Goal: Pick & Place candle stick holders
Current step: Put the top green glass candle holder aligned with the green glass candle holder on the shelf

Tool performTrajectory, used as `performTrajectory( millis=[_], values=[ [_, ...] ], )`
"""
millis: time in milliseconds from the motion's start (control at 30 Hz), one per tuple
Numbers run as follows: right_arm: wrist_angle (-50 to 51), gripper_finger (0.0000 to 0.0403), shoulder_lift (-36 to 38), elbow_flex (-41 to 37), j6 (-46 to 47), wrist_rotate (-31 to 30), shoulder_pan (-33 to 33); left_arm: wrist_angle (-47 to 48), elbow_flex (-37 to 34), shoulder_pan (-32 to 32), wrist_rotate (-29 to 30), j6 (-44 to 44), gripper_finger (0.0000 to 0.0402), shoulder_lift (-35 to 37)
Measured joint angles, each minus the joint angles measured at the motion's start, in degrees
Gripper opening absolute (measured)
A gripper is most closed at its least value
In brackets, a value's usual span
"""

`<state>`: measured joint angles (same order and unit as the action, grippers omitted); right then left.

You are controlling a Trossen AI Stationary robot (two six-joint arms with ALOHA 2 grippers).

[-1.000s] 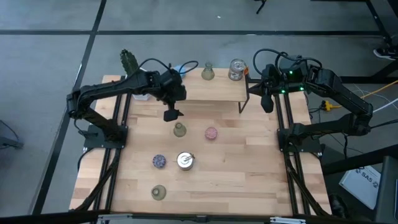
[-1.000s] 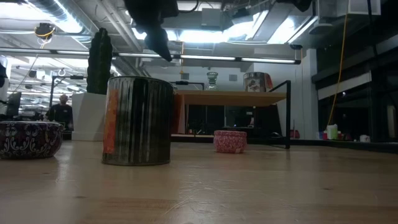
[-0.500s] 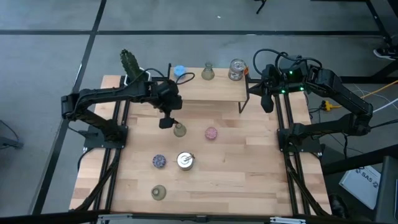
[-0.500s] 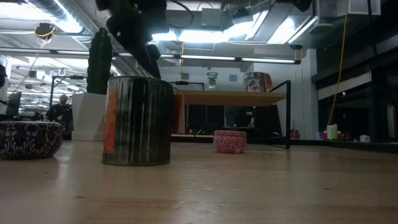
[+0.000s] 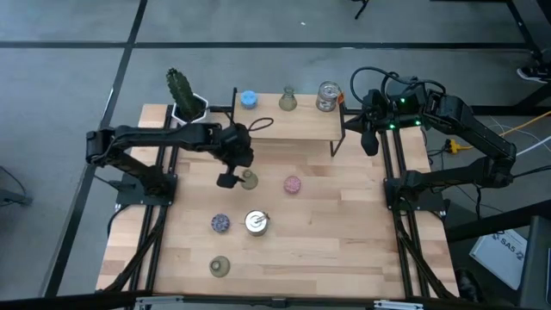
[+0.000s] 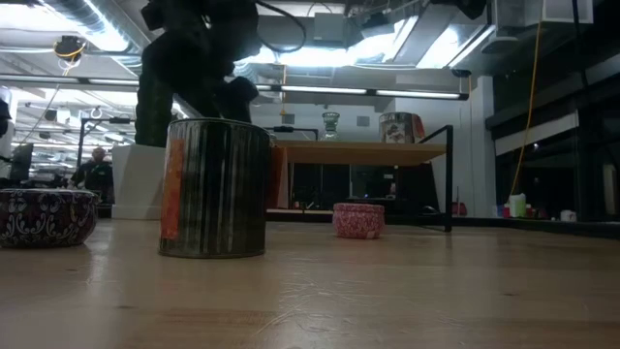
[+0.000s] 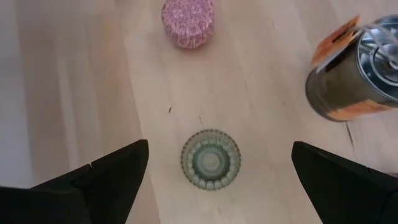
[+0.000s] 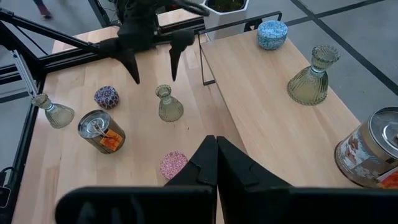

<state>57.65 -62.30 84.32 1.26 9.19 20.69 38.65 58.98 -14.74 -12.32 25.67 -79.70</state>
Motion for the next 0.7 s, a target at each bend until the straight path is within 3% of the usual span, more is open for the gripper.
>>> performTrajectory(
  millis=[700],
  values=[
    [0.0, 0.0001, 0.0, 0.0, 0.0, -0.15, 0.0, 0.08, -0.02, 4.2, 5.31, -2.54, 0.0393, -9.37]
  ],
)
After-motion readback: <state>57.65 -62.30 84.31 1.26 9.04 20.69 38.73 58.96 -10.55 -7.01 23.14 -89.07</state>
